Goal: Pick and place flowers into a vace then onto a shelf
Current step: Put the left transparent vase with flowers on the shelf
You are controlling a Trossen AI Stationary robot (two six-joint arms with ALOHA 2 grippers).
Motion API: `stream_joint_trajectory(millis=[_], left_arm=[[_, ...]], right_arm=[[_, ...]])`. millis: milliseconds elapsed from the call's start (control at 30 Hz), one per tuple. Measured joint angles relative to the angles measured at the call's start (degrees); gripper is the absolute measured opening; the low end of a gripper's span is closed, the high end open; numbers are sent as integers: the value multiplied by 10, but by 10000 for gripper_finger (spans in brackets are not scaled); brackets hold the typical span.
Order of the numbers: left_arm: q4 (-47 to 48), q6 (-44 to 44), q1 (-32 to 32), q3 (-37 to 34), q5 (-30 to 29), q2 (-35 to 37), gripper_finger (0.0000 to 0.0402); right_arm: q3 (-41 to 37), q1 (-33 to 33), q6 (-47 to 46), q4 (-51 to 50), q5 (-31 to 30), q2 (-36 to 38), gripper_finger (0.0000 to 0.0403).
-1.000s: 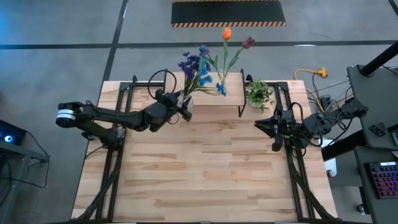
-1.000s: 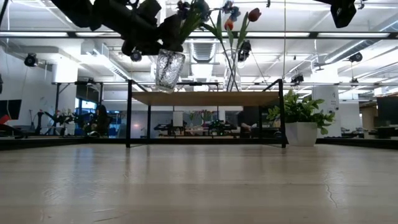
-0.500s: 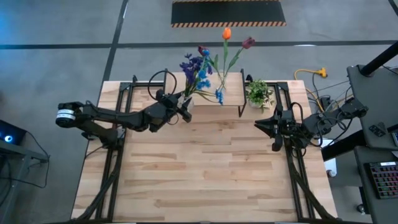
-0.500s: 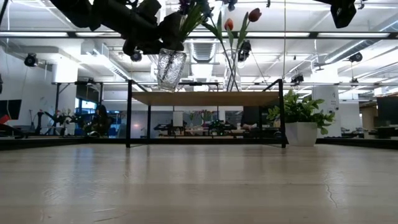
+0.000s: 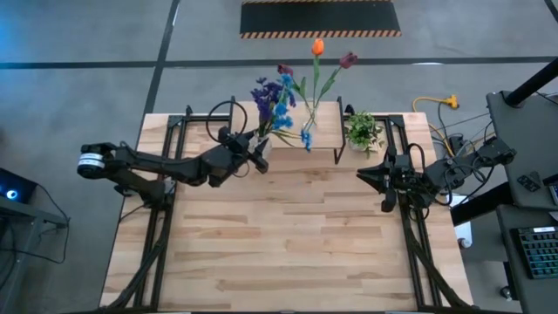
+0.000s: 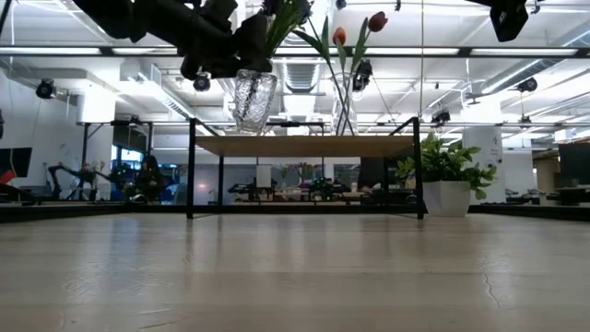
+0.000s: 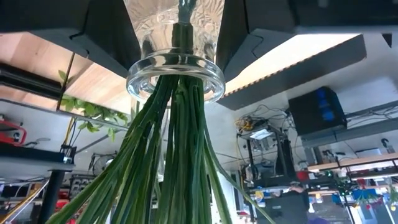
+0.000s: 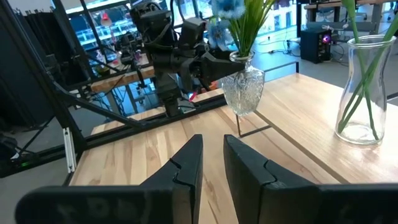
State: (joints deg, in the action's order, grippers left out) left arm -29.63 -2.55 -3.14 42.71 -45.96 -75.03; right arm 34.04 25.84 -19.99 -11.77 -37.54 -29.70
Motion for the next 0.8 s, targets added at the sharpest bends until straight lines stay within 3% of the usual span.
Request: stream_joint_trajectory(millis=[800], left_arm=[[-49,21,-21,-10,-10,16,179]], right_arm=[[0,0,0,0,0,0,57]])
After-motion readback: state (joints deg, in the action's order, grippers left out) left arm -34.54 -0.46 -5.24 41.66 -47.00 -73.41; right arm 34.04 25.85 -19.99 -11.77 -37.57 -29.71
